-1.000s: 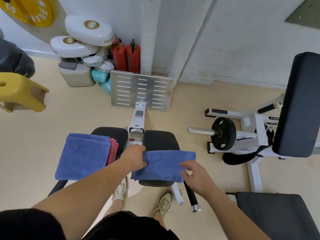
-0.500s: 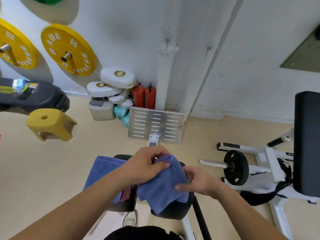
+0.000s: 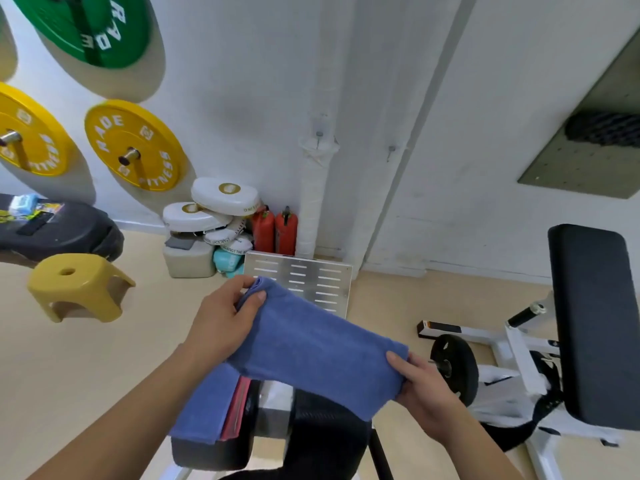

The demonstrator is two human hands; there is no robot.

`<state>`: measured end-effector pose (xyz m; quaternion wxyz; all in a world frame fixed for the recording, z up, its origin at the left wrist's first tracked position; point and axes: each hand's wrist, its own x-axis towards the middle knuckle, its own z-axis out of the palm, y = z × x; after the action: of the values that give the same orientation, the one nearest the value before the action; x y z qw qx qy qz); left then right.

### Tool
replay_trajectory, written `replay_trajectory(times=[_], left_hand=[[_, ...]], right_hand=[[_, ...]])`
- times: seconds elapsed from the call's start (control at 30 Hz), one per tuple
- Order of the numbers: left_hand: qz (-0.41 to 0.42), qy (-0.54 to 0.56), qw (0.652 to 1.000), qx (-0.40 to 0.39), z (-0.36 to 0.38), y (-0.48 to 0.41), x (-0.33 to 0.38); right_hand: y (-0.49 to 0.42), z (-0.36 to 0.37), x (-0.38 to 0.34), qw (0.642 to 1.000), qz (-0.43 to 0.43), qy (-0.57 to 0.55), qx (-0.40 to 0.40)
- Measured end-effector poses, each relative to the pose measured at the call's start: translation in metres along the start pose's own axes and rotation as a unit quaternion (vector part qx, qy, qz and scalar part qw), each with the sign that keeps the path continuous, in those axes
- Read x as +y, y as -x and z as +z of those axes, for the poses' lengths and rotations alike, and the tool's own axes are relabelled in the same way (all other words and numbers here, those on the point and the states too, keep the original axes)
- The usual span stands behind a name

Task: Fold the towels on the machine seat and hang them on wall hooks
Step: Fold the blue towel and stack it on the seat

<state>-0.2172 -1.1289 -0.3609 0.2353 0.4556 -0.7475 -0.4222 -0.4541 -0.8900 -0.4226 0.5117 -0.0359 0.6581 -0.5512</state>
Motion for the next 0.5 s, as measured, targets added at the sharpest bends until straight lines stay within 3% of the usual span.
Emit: replay_trajectory(times=[0.1,0.23,0.5], left_hand=[[-0.081,0.041,0.995,-0.031,0.018,0.009,-0.017],[-0.125,0.073,0.988,-0.060,0.033,0.024,-0.025],[-0.102,0.147,0.979,-0.095,0.054,0.061,-0.002]], right_hand=[[0.004,0.013,0.007,0.997,0.000,0.005,0.076],[0.011,0.045,0.009,0.994,-0.021,0.032,0.105],[0.014,0.130,0.006,0.995,-0.073,0.067,0.022]])
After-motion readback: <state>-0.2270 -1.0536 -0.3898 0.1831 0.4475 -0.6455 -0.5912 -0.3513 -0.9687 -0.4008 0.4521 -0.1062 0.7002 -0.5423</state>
